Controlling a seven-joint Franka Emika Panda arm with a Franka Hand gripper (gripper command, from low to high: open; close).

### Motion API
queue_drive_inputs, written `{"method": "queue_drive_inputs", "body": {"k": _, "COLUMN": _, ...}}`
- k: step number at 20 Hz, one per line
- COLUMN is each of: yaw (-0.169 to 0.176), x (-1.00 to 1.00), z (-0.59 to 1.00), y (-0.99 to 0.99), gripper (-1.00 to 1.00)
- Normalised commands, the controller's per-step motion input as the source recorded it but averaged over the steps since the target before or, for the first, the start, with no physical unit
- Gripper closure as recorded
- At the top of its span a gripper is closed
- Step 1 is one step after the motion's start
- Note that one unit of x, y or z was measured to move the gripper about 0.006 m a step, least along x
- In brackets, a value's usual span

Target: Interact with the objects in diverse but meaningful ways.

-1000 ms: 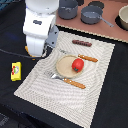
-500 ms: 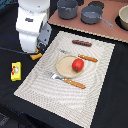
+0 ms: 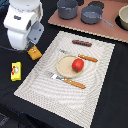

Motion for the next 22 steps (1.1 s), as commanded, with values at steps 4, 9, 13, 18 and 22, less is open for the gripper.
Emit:
{"method": "queue_drive_inputs", "body": {"k": 4, "yaw": -0.207, "x": -0.46, "z": -0.13, "y": 0.13, "gripper": -1.00}}
{"method": "queue_drive_inputs", "body": {"k": 9, "yaw": -0.207, "x": -0.37, "z": -0.21, "y": 0.18, "gripper": -1.00}}
{"method": "queue_drive_inputs", "body": {"k": 13, "yaw": -0.142, "x": -0.37, "z": -0.28, "y": 0.20, "gripper": -1.00}}
{"method": "queue_drive_inputs", "body": {"k": 18, "yaw": -0.013, "x": -0.26, "z": -0.33, "y": 0.30, "gripper": -1.00}}
{"method": "queue_drive_inputs", "body": {"k": 22, "yaw": 0.000, "x": -0.20, "z": -0.38, "y": 0.36, "gripper": -1.00}}
